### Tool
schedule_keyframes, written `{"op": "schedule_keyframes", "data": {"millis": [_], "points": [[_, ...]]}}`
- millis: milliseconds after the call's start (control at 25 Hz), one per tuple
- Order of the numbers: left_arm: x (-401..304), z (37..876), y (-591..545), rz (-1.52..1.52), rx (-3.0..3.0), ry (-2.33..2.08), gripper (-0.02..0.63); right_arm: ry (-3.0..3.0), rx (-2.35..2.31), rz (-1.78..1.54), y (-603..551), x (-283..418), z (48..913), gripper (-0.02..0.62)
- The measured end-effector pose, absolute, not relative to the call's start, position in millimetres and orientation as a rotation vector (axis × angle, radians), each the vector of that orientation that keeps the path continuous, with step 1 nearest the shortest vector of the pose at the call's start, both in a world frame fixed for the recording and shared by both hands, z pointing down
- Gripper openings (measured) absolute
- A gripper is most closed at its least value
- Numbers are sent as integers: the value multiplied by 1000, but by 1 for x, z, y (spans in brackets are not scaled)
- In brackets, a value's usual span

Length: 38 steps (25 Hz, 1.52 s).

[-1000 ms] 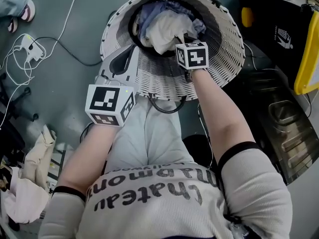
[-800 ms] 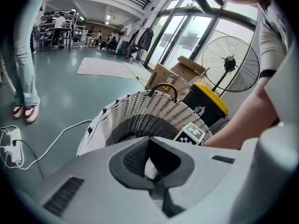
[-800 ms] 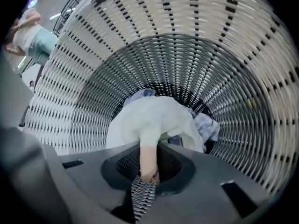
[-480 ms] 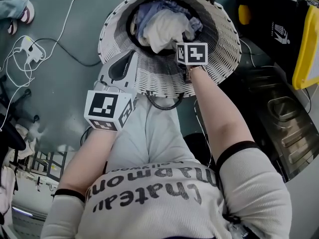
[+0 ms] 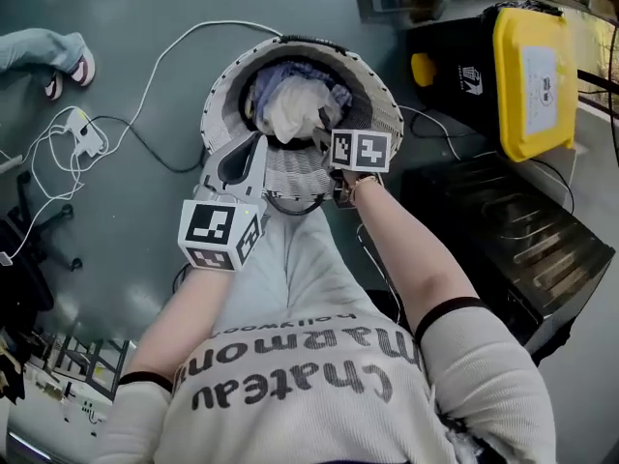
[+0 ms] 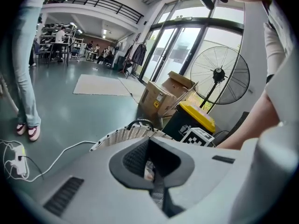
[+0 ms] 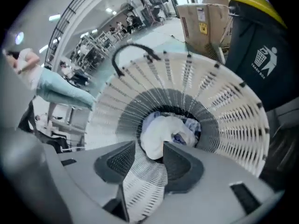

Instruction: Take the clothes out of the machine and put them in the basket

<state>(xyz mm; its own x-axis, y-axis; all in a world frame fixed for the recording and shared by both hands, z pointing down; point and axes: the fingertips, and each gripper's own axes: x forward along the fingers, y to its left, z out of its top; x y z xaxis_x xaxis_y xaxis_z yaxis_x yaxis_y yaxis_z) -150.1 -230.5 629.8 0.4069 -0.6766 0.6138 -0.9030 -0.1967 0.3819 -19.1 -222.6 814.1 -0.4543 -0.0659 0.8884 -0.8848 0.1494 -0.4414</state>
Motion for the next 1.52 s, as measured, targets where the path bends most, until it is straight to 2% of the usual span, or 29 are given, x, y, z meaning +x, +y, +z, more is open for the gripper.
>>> {"op": "schedule_keyframes", "data": {"millis": [120,240,520,640,800,1000,1120,1280,1520], "points": [[-139,581,-226,380,1977,-1353,8,-1795,940,1499,-233,-27,740,188],[-122,543,-222,363,1993,-1313,8,-1876,1039,1586,-250,-17,668,119],[-103,422,-243,266,2118,-1352,8,-2088,1406,1725,-279,26,504,77],[-107,361,-261,183,2196,-1378,8,-2245,1616,1545,-301,52,423,66],[-117,281,-279,77,2352,-1422,8,-2490,1847,1137,-332,81,296,58],[-122,213,-260,-11,2504,-1350,8,-2686,2004,790,-298,85,172,55],[-129,186,-243,-13,2588,-1307,8,-2708,2037,643,-265,71,138,55],[-133,168,-216,-10,2686,-1243,8,-2619,2085,473,-222,57,135,55],[-133,165,-177,-19,2741,-1119,8,-2472,2209,429,-168,55,142,55]]}}
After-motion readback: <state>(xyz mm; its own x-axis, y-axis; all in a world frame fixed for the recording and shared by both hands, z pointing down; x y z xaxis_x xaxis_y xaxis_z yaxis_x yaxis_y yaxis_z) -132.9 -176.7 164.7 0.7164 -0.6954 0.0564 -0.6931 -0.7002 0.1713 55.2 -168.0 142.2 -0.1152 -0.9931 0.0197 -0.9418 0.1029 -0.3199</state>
